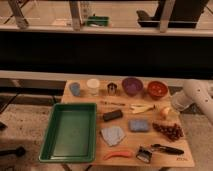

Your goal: Place apple in metal cup

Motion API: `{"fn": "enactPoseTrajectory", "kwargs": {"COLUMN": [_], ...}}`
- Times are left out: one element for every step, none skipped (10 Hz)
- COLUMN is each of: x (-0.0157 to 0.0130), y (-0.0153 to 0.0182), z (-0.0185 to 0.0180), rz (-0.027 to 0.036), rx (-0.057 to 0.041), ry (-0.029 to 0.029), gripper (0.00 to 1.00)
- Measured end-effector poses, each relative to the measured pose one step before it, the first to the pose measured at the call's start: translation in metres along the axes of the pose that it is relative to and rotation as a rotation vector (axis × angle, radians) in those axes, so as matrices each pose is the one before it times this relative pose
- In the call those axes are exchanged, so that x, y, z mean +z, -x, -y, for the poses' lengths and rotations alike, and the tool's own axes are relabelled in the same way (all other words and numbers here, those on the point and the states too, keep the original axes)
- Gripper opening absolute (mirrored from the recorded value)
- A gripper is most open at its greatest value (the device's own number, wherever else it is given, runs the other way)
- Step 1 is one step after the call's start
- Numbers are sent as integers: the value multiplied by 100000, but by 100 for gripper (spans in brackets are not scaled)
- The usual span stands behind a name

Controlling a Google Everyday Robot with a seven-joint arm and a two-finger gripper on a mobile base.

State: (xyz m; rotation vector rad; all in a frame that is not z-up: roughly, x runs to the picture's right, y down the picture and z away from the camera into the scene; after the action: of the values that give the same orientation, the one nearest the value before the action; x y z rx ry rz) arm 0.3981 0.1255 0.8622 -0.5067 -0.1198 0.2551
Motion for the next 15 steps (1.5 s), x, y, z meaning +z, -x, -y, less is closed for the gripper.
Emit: {"fn": "enactPoseTrajectory", "kwargs": {"x": [146,199,168,203,-16,75,234,289,266,12,162,98,40,-150,-326], "y": [-433,-378,-356,-274,-101,-8,106,234,-16,-230,52,58,-96,71,306], "z": [-7,-1,42,-64,23,-71,76,-89,-102,-36,-49,64,10,-85,-95], "rz": [143,201,281,165,134,290,436,1005,1683,712,502,258,230,-105,-148], "rx": [1024,942,1014,675,282,96,36,-222,335,756,306,84,309,-309,-731], "ry": [-372,-133,-107,104,-53,496,686,1112,880,112,763,60,-47,-7,-504], "gripper": [80,80,80,80,80,79,73,67,53,44,33,26,12,5,1]}}
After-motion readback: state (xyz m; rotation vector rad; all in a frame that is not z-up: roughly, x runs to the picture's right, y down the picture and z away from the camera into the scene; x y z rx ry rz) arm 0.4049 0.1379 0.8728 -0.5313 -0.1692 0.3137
